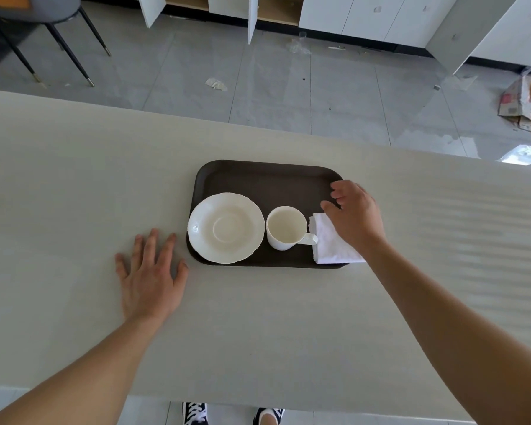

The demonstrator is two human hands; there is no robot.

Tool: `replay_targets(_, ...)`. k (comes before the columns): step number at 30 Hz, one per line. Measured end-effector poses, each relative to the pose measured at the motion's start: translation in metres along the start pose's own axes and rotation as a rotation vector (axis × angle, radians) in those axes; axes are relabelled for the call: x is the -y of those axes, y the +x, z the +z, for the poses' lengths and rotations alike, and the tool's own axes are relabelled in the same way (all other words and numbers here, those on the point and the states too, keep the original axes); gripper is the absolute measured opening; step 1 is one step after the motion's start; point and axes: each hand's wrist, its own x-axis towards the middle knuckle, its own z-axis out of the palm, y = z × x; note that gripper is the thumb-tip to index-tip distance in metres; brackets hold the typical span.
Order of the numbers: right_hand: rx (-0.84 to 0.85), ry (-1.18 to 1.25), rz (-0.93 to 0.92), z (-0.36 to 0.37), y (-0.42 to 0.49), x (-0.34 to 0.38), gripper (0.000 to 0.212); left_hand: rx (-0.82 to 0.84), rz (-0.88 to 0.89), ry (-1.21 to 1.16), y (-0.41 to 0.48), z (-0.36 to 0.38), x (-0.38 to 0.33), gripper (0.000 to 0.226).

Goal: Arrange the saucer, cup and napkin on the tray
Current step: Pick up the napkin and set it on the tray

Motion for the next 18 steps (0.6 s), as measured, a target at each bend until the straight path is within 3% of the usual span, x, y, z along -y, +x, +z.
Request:
replay_targets(12, 0.335, -0.072, -0.131, 0.047, 0.048, 0.069, 0.03, 0.002, -0.027, -0.019, 0.0, -0.002, 0.0, 0.063)
replay_targets(18, 0.591, -0.305, -0.223, 0.063, 0.061, 0.094, 0.033, 0.006, -0.037, -0.018, 0.001, -0.003, 0.0, 0.063)
